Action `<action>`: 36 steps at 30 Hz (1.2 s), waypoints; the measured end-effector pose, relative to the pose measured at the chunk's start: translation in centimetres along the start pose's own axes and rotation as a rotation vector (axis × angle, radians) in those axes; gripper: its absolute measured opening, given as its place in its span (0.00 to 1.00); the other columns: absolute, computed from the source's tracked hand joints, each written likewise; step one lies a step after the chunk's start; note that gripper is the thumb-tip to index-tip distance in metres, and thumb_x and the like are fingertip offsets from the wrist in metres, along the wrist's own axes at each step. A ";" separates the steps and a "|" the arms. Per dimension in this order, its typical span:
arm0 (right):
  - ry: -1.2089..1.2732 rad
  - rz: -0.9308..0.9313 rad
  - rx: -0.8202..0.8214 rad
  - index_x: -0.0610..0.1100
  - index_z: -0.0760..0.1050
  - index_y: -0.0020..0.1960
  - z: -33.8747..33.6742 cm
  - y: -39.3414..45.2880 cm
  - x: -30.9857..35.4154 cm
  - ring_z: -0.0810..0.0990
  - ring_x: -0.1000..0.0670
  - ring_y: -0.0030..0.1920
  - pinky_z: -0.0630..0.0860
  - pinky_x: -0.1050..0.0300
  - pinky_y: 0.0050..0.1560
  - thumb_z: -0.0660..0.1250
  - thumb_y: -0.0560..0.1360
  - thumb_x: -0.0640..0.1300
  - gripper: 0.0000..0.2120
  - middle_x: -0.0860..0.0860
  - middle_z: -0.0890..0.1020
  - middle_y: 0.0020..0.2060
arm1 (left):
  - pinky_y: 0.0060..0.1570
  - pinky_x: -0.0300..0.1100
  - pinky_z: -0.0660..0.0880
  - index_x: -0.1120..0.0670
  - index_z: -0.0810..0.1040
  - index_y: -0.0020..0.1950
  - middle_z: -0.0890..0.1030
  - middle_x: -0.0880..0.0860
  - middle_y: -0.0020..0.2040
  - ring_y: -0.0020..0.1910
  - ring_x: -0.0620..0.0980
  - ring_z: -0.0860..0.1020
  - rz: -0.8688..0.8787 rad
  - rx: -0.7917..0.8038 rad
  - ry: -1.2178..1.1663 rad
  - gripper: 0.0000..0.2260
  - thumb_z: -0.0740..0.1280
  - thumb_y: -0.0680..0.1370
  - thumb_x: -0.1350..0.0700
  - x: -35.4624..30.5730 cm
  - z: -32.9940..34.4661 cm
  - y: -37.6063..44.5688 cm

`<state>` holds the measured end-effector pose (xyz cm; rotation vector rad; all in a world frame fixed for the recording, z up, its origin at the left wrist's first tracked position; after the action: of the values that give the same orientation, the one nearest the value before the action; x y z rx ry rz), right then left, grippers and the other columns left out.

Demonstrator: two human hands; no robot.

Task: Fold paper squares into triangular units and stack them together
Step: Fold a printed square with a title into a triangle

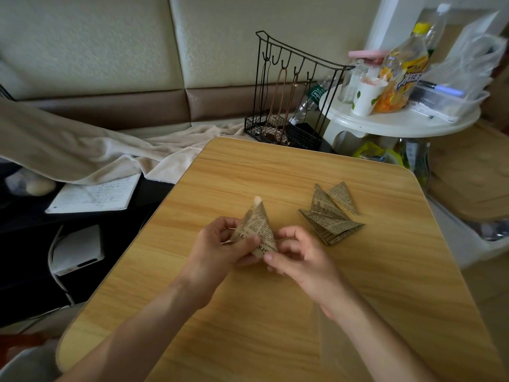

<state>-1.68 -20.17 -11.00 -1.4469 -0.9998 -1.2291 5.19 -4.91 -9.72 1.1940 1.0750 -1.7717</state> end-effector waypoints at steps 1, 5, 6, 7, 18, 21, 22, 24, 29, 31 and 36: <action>0.028 -0.005 -0.063 0.44 0.75 0.60 -0.5 0.0 -0.1 0.85 0.50 0.41 0.80 0.60 0.42 0.75 0.76 0.37 0.15 0.45 0.87 0.43 | 0.42 0.43 0.84 0.64 0.76 0.61 0.85 0.62 0.50 0.47 0.57 0.87 -0.029 0.003 -0.007 0.17 0.75 0.74 0.67 0.2 0.0 0.0; 0.107 -0.042 -0.170 0.41 0.78 0.56 -1.4 0.1 -0.3 0.85 0.49 0.38 0.80 0.61 0.40 0.72 0.78 0.36 0.08 0.44 0.86 0.42 | 0.46 0.45 0.84 0.58 0.71 0.68 0.84 0.60 0.56 0.51 0.55 0.86 -0.093 0.040 0.039 0.26 0.77 0.74 0.63 0.9 -0.1 0.1; 0.090 -0.047 -0.160 0.41 0.80 0.55 -1.4 0.1 -0.2 0.85 0.49 0.38 0.80 0.61 0.39 0.72 0.78 0.36 0.06 0.44 0.86 0.42 | 0.47 0.44 0.84 0.55 0.69 0.69 0.83 0.57 0.58 0.53 0.53 0.86 -0.059 0.023 0.136 0.29 0.79 0.73 0.61 0.8 -0.3 0.2; 0.063 -0.053 -0.142 0.41 0.81 0.54 -1.4 0.1 -0.2 0.85 0.50 0.38 0.80 0.61 0.39 0.72 0.79 0.36 0.05 0.44 0.86 0.42 | 0.48 0.44 0.83 0.50 0.67 0.71 0.80 0.54 0.59 0.55 0.51 0.84 0.005 -0.010 0.273 0.33 0.80 0.72 0.57 0.6 -0.7 0.3; 0.057 -0.104 -0.160 0.49 0.80 0.59 -1.3 -0.2 0.0 0.83 0.54 0.44 0.80 0.61 0.44 0.75 0.76 0.39 0.14 0.49 0.86 0.45 | 0.43 0.34 0.76 0.46 0.85 0.56 0.85 0.40 0.44 0.45 0.37 0.82 0.402 0.196 0.872 0.07 0.73 0.78 0.50 -1.8 1.2 -0.5; 0.173 -0.097 -0.183 0.45 0.79 0.60 -1.4 -0.2 0.0 0.85 0.50 0.46 0.82 0.60 0.48 0.75 0.76 0.37 0.14 0.43 0.87 0.46 | 0.35 0.35 0.75 0.45 0.85 0.51 0.85 0.44 0.40 0.39 0.41 0.83 0.359 0.241 0.794 0.05 0.70 0.81 0.48 -1.4 1.4 -0.4; 0.171 -0.098 -0.170 0.44 0.80 0.59 -1.3 -0.1 0.1 0.85 0.49 0.47 0.82 0.59 0.48 0.74 0.76 0.36 0.13 0.41 0.86 0.46 | 0.35 0.38 0.75 0.44 0.85 0.51 0.85 0.45 0.40 0.38 0.43 0.83 0.348 0.254 0.784 0.05 0.69 0.81 0.47 -1.3 1.4 -0.4; 0.128 -0.103 -0.128 0.41 0.81 0.56 -1.0 -0.1 0.3 0.85 0.48 0.47 0.82 0.57 0.49 0.74 0.77 0.37 0.09 0.40 0.86 0.46 | 0.36 0.37 0.76 0.44 0.84 0.51 0.85 0.44 0.41 0.39 0.43 0.83 0.317 0.274 0.748 0.04 0.71 0.80 0.47 -1.0 1.4 -0.3; 0.018 -0.155 -0.048 0.44 0.83 0.50 -0.6 -0.1 0.6 0.84 0.50 0.45 0.81 0.54 0.47 0.73 0.79 0.48 0.07 0.42 0.85 0.44 | 0.37 0.39 0.76 0.47 0.85 0.48 0.86 0.49 0.41 0.39 0.45 0.83 0.194 0.283 0.614 0.06 0.70 0.81 0.50 -0.2 1.3 -0.2; 0.005 -0.141 0.034 0.49 0.84 0.53 0.0 -0.2 0.5 0.86 0.48 0.48 0.83 0.53 0.49 0.73 0.79 0.51 0.07 0.46 0.87 0.46 | 0.37 0.42 0.75 0.49 0.85 0.47 0.86 0.51 0.40 0.38 0.46 0.81 0.141 0.235 0.551 0.08 0.68 0.83 0.51 0.0 1.0 0.0; -0.125 -0.192 -0.012 0.47 0.83 0.50 -0.1 0.0 0.7 0.82 0.49 0.43 0.80 0.39 0.46 0.71 0.78 0.57 0.13 0.43 0.85 0.42 | 0.42 0.43 0.81 0.47 0.83 0.52 0.86 0.49 0.44 0.44 0.45 0.83 0.194 0.157 0.501 0.07 0.72 0.79 0.46 -0.4 0.9 -0.1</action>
<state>-1.61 -20.24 -10.27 -1.4778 -1.2419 -1.2955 4.91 -5.65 -9.12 1.8385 1.0587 -1.4622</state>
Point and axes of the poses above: each hand's wrist, its own y-axis towards the middle knuckle, its own z-axis out of the palm, x = y × z, the point moved 7 cm from there along y, towards the middle knuckle
